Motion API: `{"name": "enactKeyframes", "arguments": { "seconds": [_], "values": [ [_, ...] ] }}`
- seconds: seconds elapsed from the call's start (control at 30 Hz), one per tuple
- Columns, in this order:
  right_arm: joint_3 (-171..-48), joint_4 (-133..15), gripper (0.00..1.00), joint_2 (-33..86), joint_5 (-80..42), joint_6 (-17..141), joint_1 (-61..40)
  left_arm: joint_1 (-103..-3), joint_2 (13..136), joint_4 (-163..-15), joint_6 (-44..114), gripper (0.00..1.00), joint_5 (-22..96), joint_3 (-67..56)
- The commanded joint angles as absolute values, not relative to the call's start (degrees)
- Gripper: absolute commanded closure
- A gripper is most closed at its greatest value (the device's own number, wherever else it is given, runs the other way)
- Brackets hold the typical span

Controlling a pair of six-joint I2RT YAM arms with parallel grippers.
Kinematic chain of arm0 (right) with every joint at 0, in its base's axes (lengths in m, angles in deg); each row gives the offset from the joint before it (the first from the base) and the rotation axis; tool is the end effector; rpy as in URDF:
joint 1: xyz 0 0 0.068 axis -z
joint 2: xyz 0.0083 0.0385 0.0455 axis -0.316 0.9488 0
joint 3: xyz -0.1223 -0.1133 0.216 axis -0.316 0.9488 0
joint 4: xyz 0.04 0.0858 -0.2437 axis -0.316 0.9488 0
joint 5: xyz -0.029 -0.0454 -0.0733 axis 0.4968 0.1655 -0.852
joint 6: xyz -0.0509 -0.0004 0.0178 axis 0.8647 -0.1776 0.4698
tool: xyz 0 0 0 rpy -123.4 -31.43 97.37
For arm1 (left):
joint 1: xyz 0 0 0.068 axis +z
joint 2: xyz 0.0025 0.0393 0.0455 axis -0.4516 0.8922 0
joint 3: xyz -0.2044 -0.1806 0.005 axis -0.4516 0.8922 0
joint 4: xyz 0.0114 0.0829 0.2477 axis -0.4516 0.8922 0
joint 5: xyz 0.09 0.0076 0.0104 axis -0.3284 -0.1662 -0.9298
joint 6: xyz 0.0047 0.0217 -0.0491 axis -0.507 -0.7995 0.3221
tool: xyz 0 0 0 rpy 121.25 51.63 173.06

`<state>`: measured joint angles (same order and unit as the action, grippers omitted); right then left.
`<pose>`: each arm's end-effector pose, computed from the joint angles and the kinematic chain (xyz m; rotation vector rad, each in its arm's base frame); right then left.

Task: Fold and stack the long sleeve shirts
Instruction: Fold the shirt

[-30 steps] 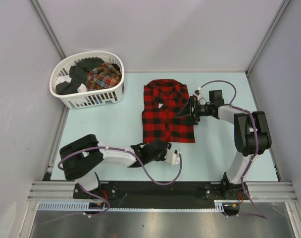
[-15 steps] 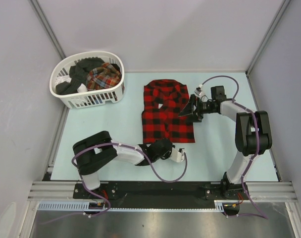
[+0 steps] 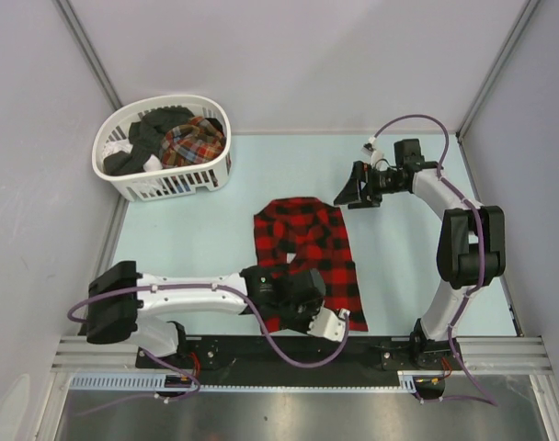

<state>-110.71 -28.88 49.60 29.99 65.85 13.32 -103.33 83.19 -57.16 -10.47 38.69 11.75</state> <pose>0.3759 0.0631 0.2284 -0.3973 2.3579 1.3071 0.0625 -0.2852 0.2135 2.2209 1.4739 -0.4770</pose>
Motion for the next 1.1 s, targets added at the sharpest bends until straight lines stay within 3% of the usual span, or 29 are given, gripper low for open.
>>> {"name": "enactKeyframes", "arguments": {
  "seconds": [0.0,0.27,0.53,0.93,1.07],
  "values": [
    [-114.77,-24.29,0.00,50.05,30.12,71.00,13.59,-100.34,79.69,-40.39,-3.92,1.00,56.55,0.48],
    [-116.35,-22.62,0.00,52.16,31.88,72.76,13.59,-80.41,89.51,-30.36,-8.91,1.00,69.47,-11.42],
    [-117.59,-20.42,0.00,53.21,32.93,75.14,13.68,-65.36,102.35,-28.60,-20.16,1.00,70.54,-21.88],
    [-114.96,-19.36,0.01,54.09,33.37,77.51,13.76,-56.56,118.53,-37.73,-23.43,1.00,66.85,-30.23],
    [-111.71,-19.80,0.12,53.48,34.25,77.51,13.59,-56.47,119.50,-38.09,-22.64,0.99,66.23,-33.83]
  ]
}}
